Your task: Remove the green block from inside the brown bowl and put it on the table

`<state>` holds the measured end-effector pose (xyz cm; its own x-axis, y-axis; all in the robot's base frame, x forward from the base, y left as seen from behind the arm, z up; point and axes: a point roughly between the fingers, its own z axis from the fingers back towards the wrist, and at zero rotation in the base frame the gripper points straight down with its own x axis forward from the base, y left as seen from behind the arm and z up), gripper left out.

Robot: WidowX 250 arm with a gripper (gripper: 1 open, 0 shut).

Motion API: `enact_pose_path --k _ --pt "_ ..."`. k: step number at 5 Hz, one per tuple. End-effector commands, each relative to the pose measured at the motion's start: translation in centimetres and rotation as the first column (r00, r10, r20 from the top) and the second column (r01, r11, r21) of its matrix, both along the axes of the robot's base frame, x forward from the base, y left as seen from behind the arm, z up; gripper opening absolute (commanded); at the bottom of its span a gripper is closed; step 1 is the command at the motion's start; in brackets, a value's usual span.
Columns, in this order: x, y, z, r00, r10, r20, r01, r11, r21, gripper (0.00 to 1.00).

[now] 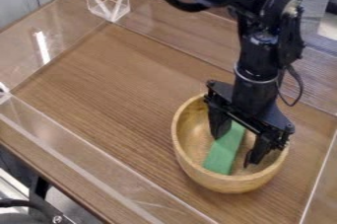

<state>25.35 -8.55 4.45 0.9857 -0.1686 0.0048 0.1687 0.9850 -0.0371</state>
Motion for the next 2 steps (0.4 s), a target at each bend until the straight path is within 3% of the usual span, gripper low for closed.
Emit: enact_pose_path --k 1,2 --pt "0.31 0.44 -0.81 1.000 -0.003 0.005 0.003 1.000 -0.011 1.00" --pt "0.51 0.59 -1.51 1.000 -0.005 0.009 0.005 1.000 -0.020 1.00"
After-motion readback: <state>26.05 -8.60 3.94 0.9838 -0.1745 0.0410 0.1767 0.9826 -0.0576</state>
